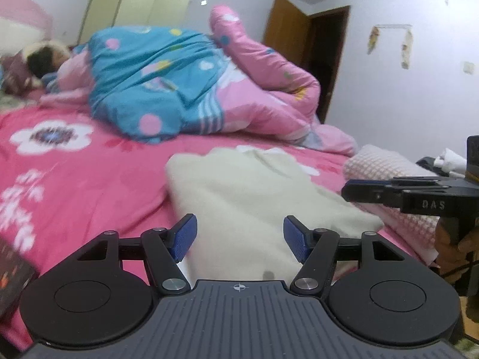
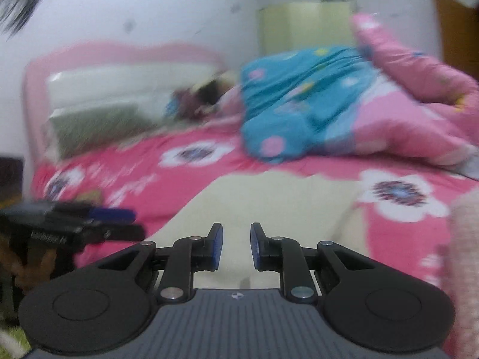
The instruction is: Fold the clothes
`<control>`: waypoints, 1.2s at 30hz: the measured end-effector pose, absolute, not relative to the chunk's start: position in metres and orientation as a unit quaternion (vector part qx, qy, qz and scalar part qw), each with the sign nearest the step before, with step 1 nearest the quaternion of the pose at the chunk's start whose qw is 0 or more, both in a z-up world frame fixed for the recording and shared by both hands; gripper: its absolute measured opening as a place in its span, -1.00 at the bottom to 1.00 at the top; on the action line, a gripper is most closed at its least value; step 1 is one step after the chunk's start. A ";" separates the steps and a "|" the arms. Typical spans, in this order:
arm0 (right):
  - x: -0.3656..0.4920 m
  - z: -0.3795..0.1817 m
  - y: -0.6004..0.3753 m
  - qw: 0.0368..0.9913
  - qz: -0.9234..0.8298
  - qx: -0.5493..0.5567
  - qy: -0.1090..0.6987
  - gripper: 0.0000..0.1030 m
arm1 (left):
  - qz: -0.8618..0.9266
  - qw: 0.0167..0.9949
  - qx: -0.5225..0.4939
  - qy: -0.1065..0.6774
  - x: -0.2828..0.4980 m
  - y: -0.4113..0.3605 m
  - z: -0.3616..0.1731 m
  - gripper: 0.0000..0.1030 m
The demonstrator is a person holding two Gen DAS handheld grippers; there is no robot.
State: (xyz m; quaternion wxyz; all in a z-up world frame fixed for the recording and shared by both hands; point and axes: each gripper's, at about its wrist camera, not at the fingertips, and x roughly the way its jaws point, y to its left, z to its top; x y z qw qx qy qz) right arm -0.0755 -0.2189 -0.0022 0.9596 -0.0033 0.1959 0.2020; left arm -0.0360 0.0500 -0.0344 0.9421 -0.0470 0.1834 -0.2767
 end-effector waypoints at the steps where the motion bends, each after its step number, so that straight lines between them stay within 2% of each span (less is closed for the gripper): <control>1: -0.072 -0.008 -0.225 0.961 0.190 0.001 0.203 -0.60 | -0.281 0.942 -0.041 0.180 -0.033 0.043 -0.034 0.23; 3: -0.059 -0.031 -0.231 0.956 0.169 -0.004 0.239 -0.60 | -0.289 0.939 -0.034 0.186 -0.025 0.029 -0.040 0.19; 6: -0.054 -0.057 -0.240 0.955 0.165 0.014 0.245 -0.61 | -0.277 0.935 -0.022 0.218 -0.013 0.017 -0.058 0.13; 9: -0.052 -0.038 -0.242 0.955 0.153 0.017 0.254 -0.64 | -0.271 0.938 -0.006 0.216 -0.018 0.015 -0.058 0.13; 12: -0.051 -0.014 -0.243 0.967 0.139 0.012 0.213 -0.63 | -0.270 0.938 -0.014 0.219 -0.017 0.018 -0.059 0.13; 15: -0.036 -0.018 -0.251 0.971 0.116 0.022 0.209 -0.63 | -0.268 0.938 -0.018 0.219 -0.017 0.018 -0.058 0.13; 18: -0.010 -0.054 -0.261 0.952 0.091 0.046 0.288 -0.68 | -0.270 0.938 -0.027 0.217 -0.016 0.018 -0.059 0.13; 21: -0.008 -0.056 -0.271 0.947 0.093 0.093 0.293 -0.69 | -0.272 0.937 -0.029 0.216 -0.015 0.019 -0.059 0.13; 30: 0.009 0.019 -0.245 0.968 0.128 0.092 0.196 -0.59 | -0.277 0.937 -0.034 0.212 -0.015 0.022 -0.061 0.14; 33: 0.028 0.006 -0.241 0.961 0.129 0.095 0.226 -0.57 | -0.281 0.936 -0.035 0.211 -0.016 0.023 -0.062 0.15; 35: 0.028 -0.002 -0.248 0.952 0.127 0.116 0.252 -0.43 | -0.284 0.935 -0.037 0.211 -0.016 0.024 -0.062 0.15; 36: 0.026 -0.004 -0.253 0.947 0.125 0.131 0.264 -0.43 | -0.285 0.934 -0.037 0.211 -0.015 0.024 -0.062 0.15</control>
